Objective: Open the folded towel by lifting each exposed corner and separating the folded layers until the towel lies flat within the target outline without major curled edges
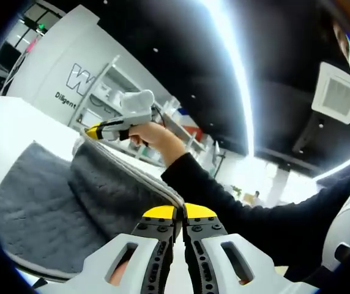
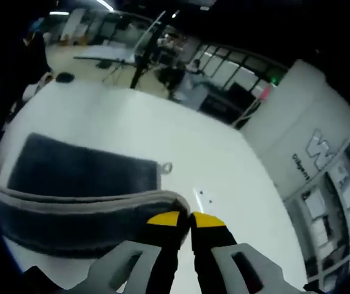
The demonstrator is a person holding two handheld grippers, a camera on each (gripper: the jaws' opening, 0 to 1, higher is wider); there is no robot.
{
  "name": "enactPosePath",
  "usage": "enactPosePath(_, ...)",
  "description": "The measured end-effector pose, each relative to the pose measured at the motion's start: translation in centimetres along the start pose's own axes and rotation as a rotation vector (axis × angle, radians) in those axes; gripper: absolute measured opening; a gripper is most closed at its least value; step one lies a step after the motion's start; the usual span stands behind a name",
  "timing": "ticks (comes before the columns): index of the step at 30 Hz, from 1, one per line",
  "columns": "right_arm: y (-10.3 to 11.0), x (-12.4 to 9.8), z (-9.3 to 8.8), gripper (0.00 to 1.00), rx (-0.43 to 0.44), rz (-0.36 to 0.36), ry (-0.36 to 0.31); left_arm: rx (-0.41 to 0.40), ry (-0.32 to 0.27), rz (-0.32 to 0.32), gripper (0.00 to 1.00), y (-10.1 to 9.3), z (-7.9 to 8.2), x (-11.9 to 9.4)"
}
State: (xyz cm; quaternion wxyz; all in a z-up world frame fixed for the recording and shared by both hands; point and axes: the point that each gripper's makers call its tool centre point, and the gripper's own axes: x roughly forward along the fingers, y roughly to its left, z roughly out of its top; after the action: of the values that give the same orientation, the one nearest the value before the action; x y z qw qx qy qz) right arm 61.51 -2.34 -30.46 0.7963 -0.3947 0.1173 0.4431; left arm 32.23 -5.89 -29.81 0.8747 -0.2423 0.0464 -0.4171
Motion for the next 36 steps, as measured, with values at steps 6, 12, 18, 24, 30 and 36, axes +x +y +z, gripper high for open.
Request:
enactPosePath(6,-0.7,-1.1,0.5,0.01,0.096,-0.068,-0.118,0.002,0.032,-0.021,0.02,-0.5,-0.9,0.5)
enactPosePath(12,-1.6,-1.4,0.2,0.00,0.184,-0.055,-0.145,0.002,0.054,-0.029,0.02,-0.7,-1.4,0.9)
enactPosePath(18,-2.7,-1.5,-0.9,0.01,0.235,-0.039,-0.142,0.011,0.061,-0.027,0.02,-0.8,-1.6,1.4)
enactPosePath(24,-2.5,-1.8,-2.4,0.01,0.309,-0.025,-0.089,0.034,0.074,-0.023,0.02,-0.9,-2.0,1.9)
enactPosePath(30,-3.2,-2.3,-3.2,0.01,0.293,-0.037,-0.070,0.052,0.085,-0.030,0.02,-1.3,-2.3,2.9)
enactPosePath(36,-3.6,-2.6,-3.9,0.00,0.303,-0.040,-0.058,0.103,0.085,-0.018,0.02,-1.5,-2.5,3.4)
